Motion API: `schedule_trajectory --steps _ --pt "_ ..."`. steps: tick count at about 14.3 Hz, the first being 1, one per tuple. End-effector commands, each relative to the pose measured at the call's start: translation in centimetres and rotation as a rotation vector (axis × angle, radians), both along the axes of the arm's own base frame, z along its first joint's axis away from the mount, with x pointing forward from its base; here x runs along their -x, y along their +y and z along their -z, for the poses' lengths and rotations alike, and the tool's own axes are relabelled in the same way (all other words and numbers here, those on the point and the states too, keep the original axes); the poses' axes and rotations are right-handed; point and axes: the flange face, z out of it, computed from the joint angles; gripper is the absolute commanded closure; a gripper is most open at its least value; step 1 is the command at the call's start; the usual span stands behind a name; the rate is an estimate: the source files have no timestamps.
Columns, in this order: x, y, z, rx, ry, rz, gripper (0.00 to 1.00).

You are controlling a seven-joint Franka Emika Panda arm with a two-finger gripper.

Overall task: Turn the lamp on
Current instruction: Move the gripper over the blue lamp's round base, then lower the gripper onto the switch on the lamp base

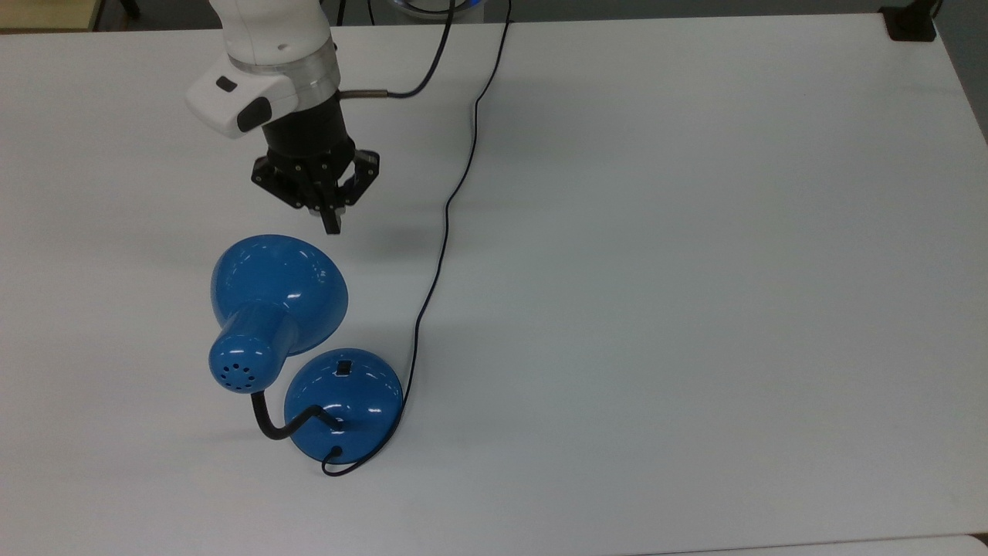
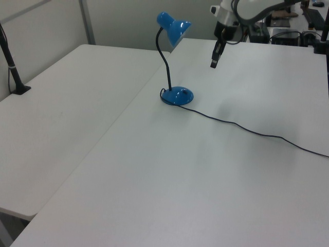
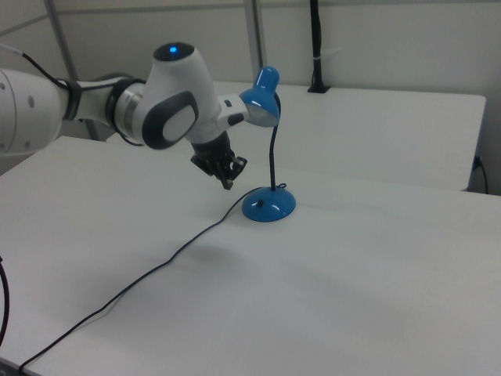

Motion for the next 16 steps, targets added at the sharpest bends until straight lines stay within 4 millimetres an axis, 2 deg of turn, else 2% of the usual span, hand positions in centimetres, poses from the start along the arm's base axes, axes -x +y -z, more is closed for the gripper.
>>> schedule_trajectory --steps 1,4,7,10,12,14,16 --pt "2.5 0.0 2.0 -0.033 -0.104 0.061 0.99" --pt "3.4 -0.1 3.4 -0.052 -0.215 0.117 0.99" --pt "2.4 0.6 5.4 -0.043 -0.296 0.140 0.99" --pt "-0.2 0.8 7.4 -0.006 -0.284 0.088 0.99" --pt "-1.8 0.9 8.5 0.045 -0.283 -0.010 0.99" --pt "-3.8 0.9 9.5 0.027 -0.292 0.033 0.99" --pt "-5.0 0.8 10.0 0.031 -0.297 0.039 0.99"
